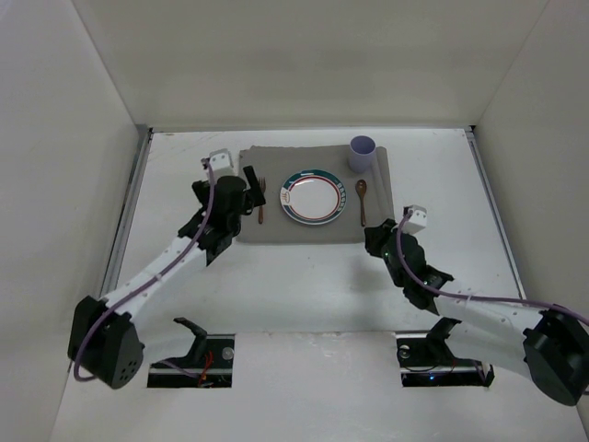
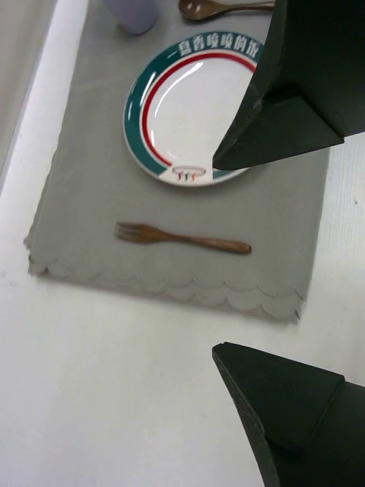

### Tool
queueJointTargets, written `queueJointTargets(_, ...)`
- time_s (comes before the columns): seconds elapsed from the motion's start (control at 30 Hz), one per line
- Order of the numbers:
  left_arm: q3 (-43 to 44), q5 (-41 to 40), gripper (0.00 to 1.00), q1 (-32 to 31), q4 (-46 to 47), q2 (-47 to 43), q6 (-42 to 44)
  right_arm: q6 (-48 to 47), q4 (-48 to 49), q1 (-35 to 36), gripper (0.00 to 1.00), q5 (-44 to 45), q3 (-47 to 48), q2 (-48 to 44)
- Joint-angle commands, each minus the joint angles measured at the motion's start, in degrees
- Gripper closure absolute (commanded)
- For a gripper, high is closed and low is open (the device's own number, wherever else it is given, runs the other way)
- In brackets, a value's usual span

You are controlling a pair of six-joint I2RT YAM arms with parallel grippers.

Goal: Set the dinner table for one person

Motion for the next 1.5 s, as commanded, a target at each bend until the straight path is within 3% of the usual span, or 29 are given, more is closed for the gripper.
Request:
queueJointTargets(0.0,-8.28,-4.56,0.00,3.22,0.43,-6.52,-5.99,-0.18,2.09,0.20,0.81,0.64,1.87,2.11)
queueJointTargets(0.13,-20.85,-5.79,0.00,8.23,0.96,-18.12,-12.66,-0.44,2.36,1.61,0.78,1.95,2.49,4.31)
queueJointTargets(0.27,-30.18,-3.87,0.00,14.56,0.43,-27.97,-16.89,-0.53,2.97,1.70,0.59,2.39,2.49,5.54)
queueJointTargets(0.33,-33.43,-2.29,0.00,17.20,-0.09,-30.62,-19.87,-0.71,3.41,2.22,0.54,2.57,2.58,5.89)
queueJointTargets(0.57,-34.59,1.41,0.00,25.29,-3.17,-24.84,-24.71,-0.80,3.59,2.40,0.51,3.27,2.14,5.11)
queueJointTargets(0.8,-32.75,0.01,0.00,27.93,-3.08,-22.10,-25.33,-0.80,3.68,2.40,0.49,3.27,1.96,4.93)
queueJointTargets(1.47,-28.97,-0.61,0.00,26.61,-1.50,-17.36,-25.16,-0.80,4.12,2.40,0.48,2.66,1.78,5.01)
